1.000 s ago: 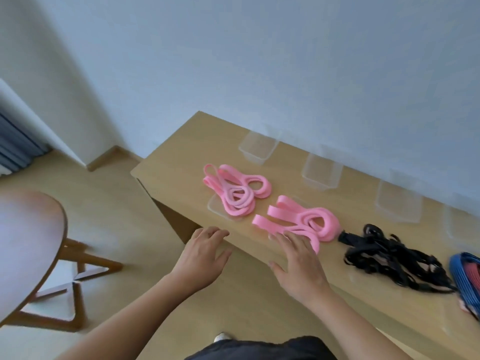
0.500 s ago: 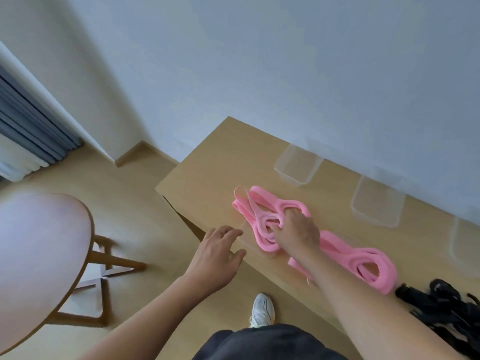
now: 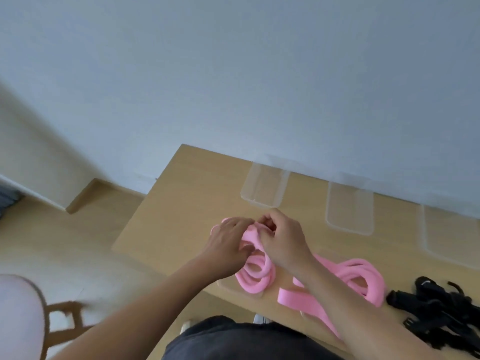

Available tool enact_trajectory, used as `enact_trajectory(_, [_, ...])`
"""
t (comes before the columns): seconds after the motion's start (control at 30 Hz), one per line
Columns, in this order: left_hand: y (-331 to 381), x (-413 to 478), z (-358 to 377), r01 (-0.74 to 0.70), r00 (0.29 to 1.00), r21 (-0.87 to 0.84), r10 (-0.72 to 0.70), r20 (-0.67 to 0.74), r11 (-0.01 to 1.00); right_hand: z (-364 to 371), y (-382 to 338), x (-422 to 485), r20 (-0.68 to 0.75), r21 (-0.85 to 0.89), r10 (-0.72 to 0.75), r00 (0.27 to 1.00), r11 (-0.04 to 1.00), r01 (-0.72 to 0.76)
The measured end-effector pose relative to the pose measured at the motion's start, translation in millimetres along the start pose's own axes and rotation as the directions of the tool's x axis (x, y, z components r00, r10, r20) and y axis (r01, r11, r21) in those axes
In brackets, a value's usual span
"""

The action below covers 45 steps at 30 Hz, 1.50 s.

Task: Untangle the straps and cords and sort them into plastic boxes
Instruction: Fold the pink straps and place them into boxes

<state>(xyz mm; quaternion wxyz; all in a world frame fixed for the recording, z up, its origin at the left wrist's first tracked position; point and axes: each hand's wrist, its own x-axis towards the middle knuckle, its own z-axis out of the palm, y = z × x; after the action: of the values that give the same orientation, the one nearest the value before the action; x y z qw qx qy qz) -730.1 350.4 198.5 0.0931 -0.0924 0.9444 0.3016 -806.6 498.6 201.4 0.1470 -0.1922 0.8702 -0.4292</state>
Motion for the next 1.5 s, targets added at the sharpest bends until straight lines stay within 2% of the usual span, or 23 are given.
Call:
enact_trajectory(0.07, [3,18,-10,-0.009,1.0,-0.091,0.01,0.01,0.996,-16,-18,7,-0.09,0.087,-0.042,0.995,0.995,0.049])
enact_trajectory(0.17, [10,35,-29,-0.035,0.998,-0.297,0.049,0.04,0.954,-38,-41,15,-0.184,0.215,-0.003,0.983,0.976,0.043])
enact_trajectory(0.27, [17,42,-56,-0.037,0.992,-0.508,0.095,0.089,0.86,-53,-62,19,-0.244,0.298,0.04,0.969,0.954,0.036])
enact_trajectory(0.5, [38,40,-131,-0.125,0.973,-0.755,0.228,0.034,0.644,-82,-119,11,-0.393,0.335,0.011,0.92,0.933,0.132])
enact_trajectory(0.57, [45,36,-148,-0.132,0.974,-0.811,0.225,-0.001,0.57,-83,-139,3,-0.459,0.283,-0.038,0.887,0.941,0.187])
enact_trajectory(0.63, [51,30,-162,-0.132,0.97,-0.864,0.244,-0.011,0.485,-80,-159,-7,-0.528,0.162,-0.139,0.838,0.952,0.259])
enact_trajectory(0.73, [54,18,-181,-0.149,0.936,-0.91,0.352,-0.004,0.388,-71,-185,-21,-0.6,-0.087,-0.338,0.724,0.928,0.361])
enact_trajectory(0.8, [53,11,-192,-0.152,0.899,-0.925,0.437,0.016,0.347,-64,-196,-28,-0.622,-0.207,-0.409,0.668,0.909,0.363])
enact_trajectory(0.97, [41,2,-205,-0.076,0.842,-0.971,0.536,0.06,0.228,-44,-215,-42,-0.581,-0.391,-0.501,0.641,0.863,0.319])
enact_trajectory(1.03, [35,-4,-203,-0.072,0.833,-0.97,0.549,0.069,0.232,-38,-219,-48,-0.589,-0.44,-0.515,0.623,0.851,0.287])
enact_trajectory(1.17, [23,-16,-195,-0.152,0.85,-0.938,0.525,0.038,0.313,-30,-221,-60,-0.64,-0.371,-0.418,0.645,0.903,0.216])
enact_trajectory(1.27, [19,-25,-191,-0.222,0.879,-0.901,0.477,-0.02,0.372,-32,-222,-68,-0.604,-0.382,-0.378,0.701,0.91,0.162])
enact_trajectory(1.37, [21,-35,-186,-0.305,0.899,-0.853,0.425,-0.11,0.424,-38,-222,-72,-0.498,-0.392,-0.373,0.783,0.902,0.181])
enact_trajectory(1.5, [31,-47,-179,-0.364,0.908,-0.813,0.367,-0.201,0.454,-49,-215,-72,-0.492,-0.297,-0.329,0.806,0.934,0.2])
